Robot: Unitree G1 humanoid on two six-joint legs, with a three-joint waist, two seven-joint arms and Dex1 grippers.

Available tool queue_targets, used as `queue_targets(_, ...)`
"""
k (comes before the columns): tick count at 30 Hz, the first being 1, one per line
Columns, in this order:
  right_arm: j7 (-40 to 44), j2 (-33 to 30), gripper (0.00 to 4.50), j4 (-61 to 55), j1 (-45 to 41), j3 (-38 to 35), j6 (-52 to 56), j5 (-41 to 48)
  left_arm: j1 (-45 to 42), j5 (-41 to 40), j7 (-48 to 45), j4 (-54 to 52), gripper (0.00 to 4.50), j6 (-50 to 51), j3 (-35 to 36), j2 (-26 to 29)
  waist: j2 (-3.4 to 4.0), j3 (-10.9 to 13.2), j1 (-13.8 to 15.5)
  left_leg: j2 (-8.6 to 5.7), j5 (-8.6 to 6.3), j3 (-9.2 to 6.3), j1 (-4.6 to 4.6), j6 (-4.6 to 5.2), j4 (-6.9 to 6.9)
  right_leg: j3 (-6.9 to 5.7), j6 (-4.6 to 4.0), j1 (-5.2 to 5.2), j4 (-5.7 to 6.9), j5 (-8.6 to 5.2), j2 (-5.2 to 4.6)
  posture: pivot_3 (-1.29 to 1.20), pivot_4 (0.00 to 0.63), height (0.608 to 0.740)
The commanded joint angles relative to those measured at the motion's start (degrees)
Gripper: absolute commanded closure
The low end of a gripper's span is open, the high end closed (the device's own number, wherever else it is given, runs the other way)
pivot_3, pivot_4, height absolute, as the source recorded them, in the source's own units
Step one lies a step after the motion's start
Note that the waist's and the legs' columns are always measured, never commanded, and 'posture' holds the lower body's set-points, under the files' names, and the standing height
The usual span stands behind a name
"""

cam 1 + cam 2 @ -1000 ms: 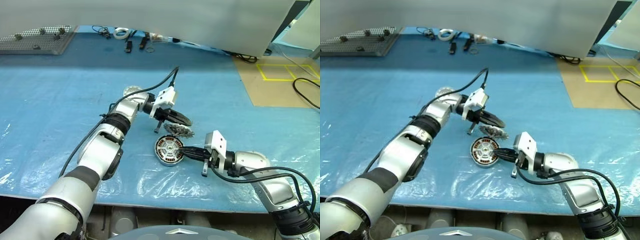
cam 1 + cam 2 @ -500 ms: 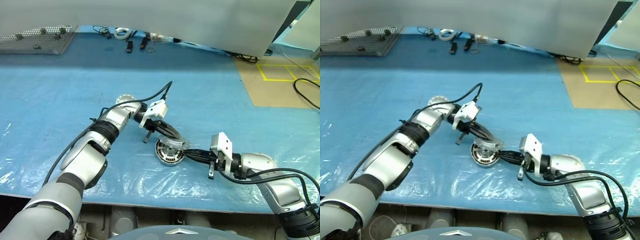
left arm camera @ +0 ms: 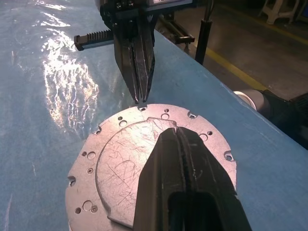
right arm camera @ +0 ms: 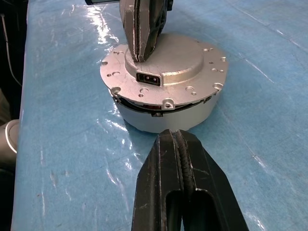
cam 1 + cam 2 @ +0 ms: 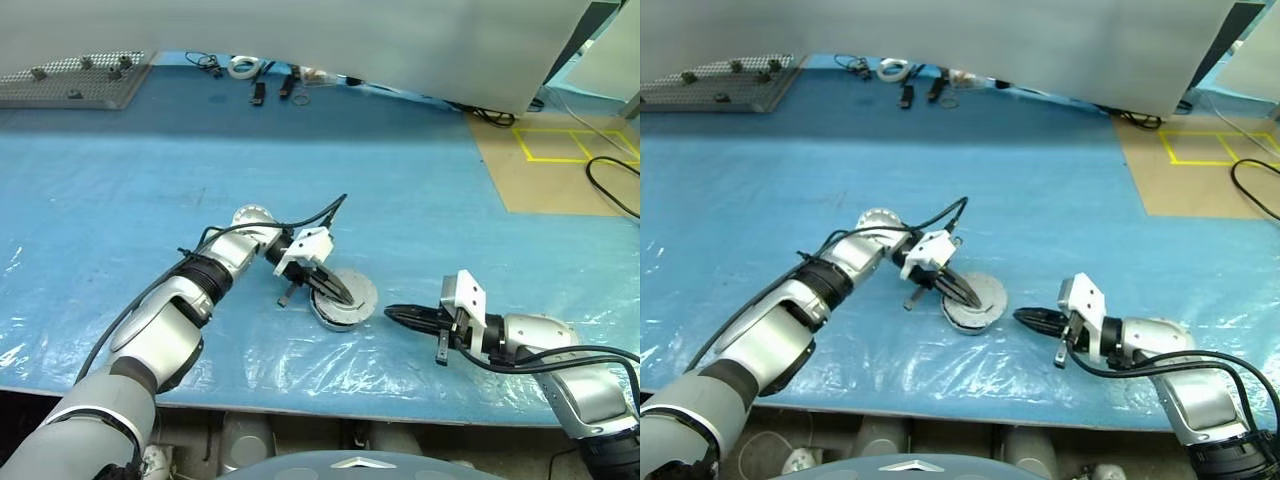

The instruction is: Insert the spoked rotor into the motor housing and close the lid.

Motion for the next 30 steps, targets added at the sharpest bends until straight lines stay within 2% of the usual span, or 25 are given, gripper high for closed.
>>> queue_targets(1,0.3,-0.3,4.5,-1.5,-0.2,-1.2,-1.1,0.9,0.9,1.2,-0.2,-0.1,4.45,-1.7,0.4,-0.3,0.0,0.0,0.0,0.0,0.0,0.0,0.0,0.0,0.0,0.0,0.0,0.0,0.01,0.0,0.0,0.0,0.15,0.74)
queue_targets(8,-0.2,0.5,4.5,-1.1,-1.3,-0.3,-1.3,0.5,5.0,5.7,-0.2,-1.3,4.45,-8.0,-3.8,3.2,0.04,0.0,-0.1,0.01,0.0,0.0,0.1,0.01,0.0,0.0,0.0,0.07,0.02,0.0,0.0,0.0,0.15,0.74)
queue_targets(14,0.5,0.8,4.5,-0.2,-2.6,0.6,-1.5,0.4,6.7,6.9,-0.2,-1.8,4.45,-8.4,-2.8,4.1,0.09,-0.1,0.0,0.02,0.01,0.03,0.35,0.03,0.02,0.02,-0.21,0.31,0.02,-0.14,-0.01,0.0,0.15,0.74)
queue_targets(24,1.4,1.5,4.5,1.4,-4.8,1.5,-1.8,0.5,3.5,4.4,1.0,-2.9,4.45,-0.1,11.0,0.7,0.1,-0.1,-0.1,0.02,0.08,0.07,0.32,0.14,0.1,0.05,-0.24,0.3,0.02,-0.15,-0.02,0.0,0.15,0.74)
queue_targets(30,2.4,1.3,4.5,0.1,-4.3,1.4,-0.4,1.9,4.2,3.2,2.6,-11.4,4.45,9.3,18.4,3.7,0.1,-0.1,-0.2,0.03,0.08,0.07,0.18,0.15,0.03,0.02,-0.24,0.18,0.0,-0.15,-0.01,0.0,0.15,0.74)
